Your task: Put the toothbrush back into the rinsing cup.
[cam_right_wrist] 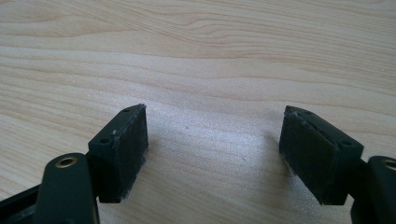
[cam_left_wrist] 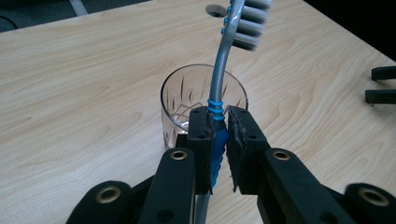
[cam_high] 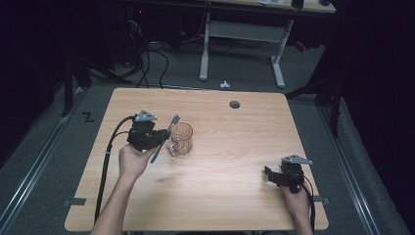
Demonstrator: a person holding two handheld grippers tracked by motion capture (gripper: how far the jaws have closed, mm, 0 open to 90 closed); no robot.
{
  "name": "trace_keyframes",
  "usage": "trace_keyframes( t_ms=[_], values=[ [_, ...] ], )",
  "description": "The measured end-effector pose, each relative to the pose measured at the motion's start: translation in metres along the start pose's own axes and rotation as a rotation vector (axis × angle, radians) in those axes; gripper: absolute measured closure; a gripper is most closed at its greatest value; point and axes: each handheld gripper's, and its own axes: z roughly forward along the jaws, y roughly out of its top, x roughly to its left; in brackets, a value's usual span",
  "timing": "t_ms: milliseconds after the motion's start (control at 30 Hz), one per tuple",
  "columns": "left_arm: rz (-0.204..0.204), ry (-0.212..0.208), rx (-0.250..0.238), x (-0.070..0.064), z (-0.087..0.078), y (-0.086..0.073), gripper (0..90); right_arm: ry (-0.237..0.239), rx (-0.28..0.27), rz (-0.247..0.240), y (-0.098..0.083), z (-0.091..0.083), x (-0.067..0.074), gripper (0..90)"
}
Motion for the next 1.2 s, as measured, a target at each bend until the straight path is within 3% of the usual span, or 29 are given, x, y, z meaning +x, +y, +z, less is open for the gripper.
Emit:
trace_keyframes(
  t_ms=[367,867,1200],
  values=[
    [0.022,-0.002,-0.04,-0.008,0.005,0.015,80.0,0.0,0.001,-0.001,0.0,0.0,0.0,24.2],
    [-0.023,-0.034,-0.121,-0.003,0.012,0.03,80.0,0.0,0.001,-0.001,0.0,0.0,0.0,24.2],
    [-0.006,-0.03,-0.139,-0.008,0.017,0.036,80.0,0.001,0.001,-0.001,0.0,0.0,0.0,24.2]
  ],
)
